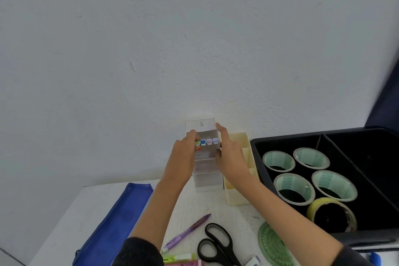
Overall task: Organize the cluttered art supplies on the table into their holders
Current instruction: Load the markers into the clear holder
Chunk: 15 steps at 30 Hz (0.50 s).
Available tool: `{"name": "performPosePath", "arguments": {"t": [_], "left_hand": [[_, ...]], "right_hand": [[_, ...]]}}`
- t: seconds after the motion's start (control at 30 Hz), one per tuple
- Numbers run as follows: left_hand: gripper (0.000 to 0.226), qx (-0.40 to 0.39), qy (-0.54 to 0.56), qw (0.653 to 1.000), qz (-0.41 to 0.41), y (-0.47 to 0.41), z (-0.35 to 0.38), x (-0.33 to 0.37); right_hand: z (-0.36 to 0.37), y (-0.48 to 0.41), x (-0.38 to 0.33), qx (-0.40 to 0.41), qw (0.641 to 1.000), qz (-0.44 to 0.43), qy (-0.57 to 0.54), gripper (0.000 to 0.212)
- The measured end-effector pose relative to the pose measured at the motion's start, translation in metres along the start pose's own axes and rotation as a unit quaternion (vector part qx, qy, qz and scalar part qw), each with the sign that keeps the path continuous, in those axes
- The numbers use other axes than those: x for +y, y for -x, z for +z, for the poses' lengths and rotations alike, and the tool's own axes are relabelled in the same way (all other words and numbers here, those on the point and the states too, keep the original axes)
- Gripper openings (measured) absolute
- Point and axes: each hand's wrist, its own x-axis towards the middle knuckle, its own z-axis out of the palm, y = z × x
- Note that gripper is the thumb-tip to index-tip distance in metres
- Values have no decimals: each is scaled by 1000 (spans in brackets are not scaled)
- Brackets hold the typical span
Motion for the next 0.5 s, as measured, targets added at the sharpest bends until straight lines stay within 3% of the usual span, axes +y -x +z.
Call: {"name": "performPosePath", "arguments": {"t": [0.23,0.37,0.5], "left_hand": [[21,-3,11,1000,-2,-1,2,-2],[24,-27,-25,999,29,-1,-7,0],[42,54,-100,988,102,17,-16,14]], "right_hand": [[0,-3,2,12,999,-7,-39,67],[-9,-2,3,-20,997,-15,-68,71],[-29,18,-7,-25,999,-3,-31,75]]}}
